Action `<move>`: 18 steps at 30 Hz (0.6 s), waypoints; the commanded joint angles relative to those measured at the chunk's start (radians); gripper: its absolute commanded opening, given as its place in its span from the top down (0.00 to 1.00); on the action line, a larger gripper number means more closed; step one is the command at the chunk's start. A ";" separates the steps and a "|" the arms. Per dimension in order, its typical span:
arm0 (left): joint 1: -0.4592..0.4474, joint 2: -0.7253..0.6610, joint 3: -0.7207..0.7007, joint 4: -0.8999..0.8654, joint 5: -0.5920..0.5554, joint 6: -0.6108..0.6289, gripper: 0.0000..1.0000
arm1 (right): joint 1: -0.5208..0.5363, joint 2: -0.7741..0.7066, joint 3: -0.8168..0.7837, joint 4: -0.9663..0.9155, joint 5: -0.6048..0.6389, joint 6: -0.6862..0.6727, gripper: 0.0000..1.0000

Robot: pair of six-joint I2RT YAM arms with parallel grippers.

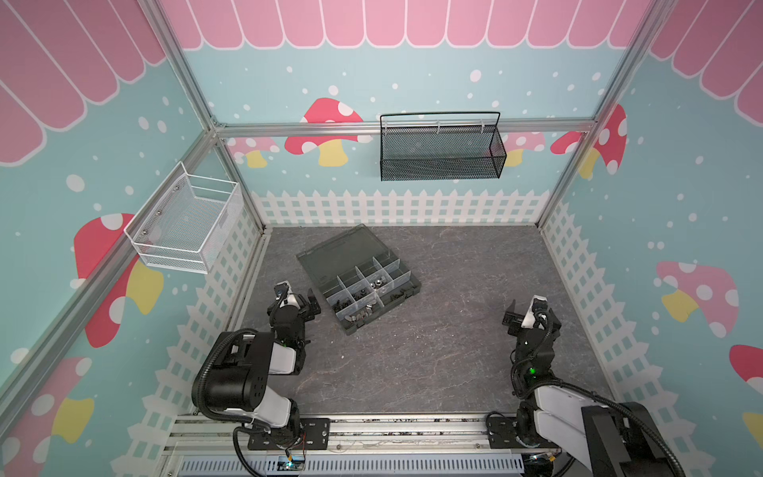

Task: Sort the screws and nuts into containers
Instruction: Reset both arms

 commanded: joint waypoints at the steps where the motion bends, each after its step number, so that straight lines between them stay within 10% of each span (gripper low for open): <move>1: 0.016 0.003 0.049 0.070 0.087 0.033 0.00 | -0.008 0.070 0.029 0.148 -0.093 -0.028 0.02; 11: 0.014 -0.010 0.159 -0.171 0.173 0.066 0.00 | -0.031 0.425 0.093 0.463 -0.209 -0.105 0.02; 18: 0.013 -0.006 0.155 -0.157 0.168 0.066 0.00 | -0.072 0.412 0.170 0.287 -0.231 -0.049 0.02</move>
